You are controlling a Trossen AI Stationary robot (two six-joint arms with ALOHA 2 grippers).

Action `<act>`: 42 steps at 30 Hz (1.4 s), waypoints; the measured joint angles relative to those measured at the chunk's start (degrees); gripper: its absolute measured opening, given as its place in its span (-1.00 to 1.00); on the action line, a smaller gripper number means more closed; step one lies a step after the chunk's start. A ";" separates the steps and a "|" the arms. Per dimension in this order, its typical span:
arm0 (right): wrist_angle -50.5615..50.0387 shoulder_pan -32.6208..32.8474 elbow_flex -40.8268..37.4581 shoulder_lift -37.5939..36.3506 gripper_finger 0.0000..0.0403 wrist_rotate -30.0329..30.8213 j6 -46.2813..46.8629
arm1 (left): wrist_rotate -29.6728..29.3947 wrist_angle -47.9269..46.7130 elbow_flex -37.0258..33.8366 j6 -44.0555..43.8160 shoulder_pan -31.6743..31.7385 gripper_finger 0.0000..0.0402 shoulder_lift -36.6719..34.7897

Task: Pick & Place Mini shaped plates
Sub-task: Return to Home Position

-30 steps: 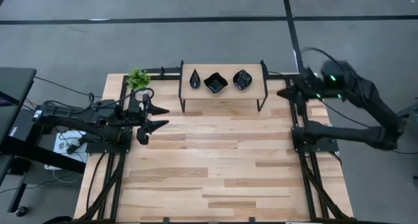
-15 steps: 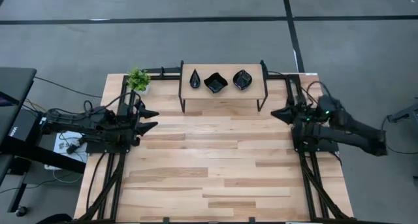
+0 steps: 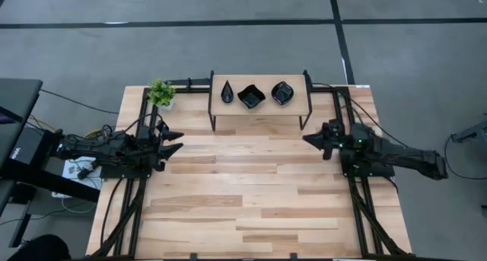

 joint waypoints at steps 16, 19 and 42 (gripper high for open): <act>1.75 1.68 -0.58 -1.13 -0.92 1.02 -5.57 | -0.31 0.39 -1.19 3.65 1.71 0.00 -0.67; 6.97 2.53 -0.63 -0.18 -0.92 1.67 -13.92 | -1.19 -0.23 -2.19 3.10 1.73 0.00 -0.62; 2.63 6.72 -0.64 -1.08 -0.92 1.22 -15.51 | -1.66 -2.06 -2.19 1.99 1.73 0.00 4.48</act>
